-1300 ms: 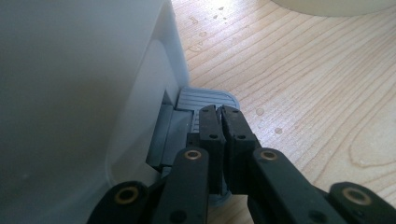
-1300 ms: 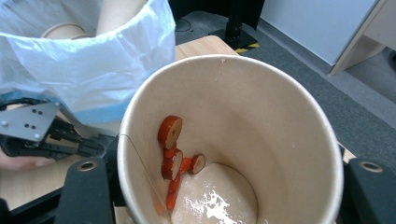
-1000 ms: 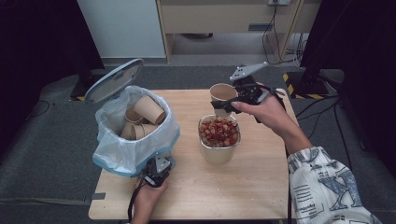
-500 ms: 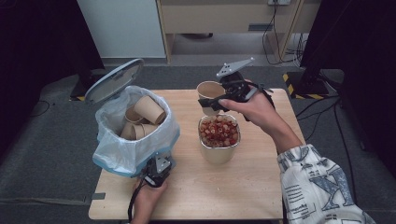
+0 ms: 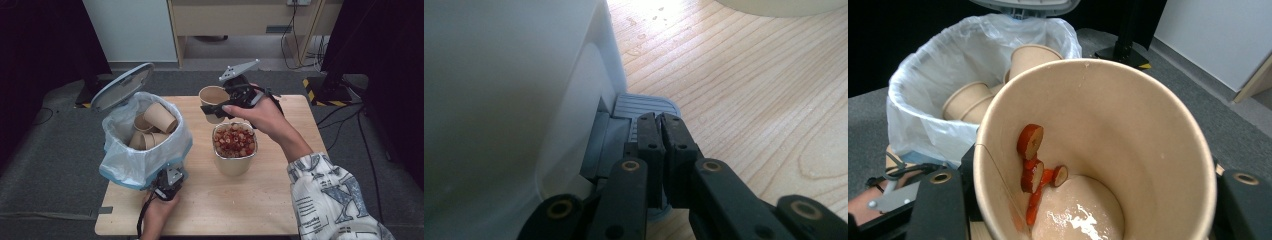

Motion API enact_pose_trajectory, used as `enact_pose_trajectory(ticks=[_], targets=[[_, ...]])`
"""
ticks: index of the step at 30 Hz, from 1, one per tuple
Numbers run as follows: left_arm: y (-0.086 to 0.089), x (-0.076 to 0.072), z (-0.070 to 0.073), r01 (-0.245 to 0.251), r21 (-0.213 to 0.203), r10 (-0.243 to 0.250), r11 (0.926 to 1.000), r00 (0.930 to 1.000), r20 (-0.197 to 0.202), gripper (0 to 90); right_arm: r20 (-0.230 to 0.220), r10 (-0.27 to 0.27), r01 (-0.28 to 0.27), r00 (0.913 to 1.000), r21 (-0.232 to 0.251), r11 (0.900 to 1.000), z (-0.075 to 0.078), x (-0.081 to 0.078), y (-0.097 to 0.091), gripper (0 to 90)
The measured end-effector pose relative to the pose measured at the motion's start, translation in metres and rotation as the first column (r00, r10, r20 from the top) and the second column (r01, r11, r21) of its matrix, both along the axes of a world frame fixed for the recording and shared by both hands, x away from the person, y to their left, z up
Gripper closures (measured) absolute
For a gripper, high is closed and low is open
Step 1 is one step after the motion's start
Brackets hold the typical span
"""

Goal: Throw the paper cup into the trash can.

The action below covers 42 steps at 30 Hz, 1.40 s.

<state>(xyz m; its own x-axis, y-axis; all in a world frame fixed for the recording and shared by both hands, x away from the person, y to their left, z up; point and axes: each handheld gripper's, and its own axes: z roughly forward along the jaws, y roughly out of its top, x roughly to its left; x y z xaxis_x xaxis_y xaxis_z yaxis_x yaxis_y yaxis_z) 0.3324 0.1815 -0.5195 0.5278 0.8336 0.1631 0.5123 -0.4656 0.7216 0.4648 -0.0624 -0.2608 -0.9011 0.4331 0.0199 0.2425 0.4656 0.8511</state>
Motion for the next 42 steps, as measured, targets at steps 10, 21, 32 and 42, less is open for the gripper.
enact_pose_trajectory(ticks=[10, 21, 32, 42], targets=[[0.000, 0.000, 0.000, 0.001, 0.003, -0.001, 1.0000, 1.0000, 0.001, 86.7, -0.005, 0.019, -0.019, 0.9998, 0.037, 0.9991, 0.009, -0.003, 0.014, 32.5], [0.000, 0.000, 0.000, 0.001, 0.002, -0.001, 1.0000, 1.0000, 0.002, 86.7, -0.008, 0.045, -0.044, 0.9990, 0.081, 0.9957, 0.016, -0.008, 0.042, 32.4], [0.000, 0.000, 0.000, 0.000, 0.004, 0.000, 1.0000, 1.0000, 0.002, 86.7, -0.016, 0.089, -0.087, 0.9959, 0.101, 0.9911, 0.015, -0.012, 0.080, 32.2], [0.000, 0.000, 0.000, 0.002, 0.004, -0.002, 1.0000, 1.0000, 0.003, 86.7, -0.021, 0.113, -0.111, 0.9934, 0.084, 0.9903, 0.006, -0.014, 0.101, 32.0]])
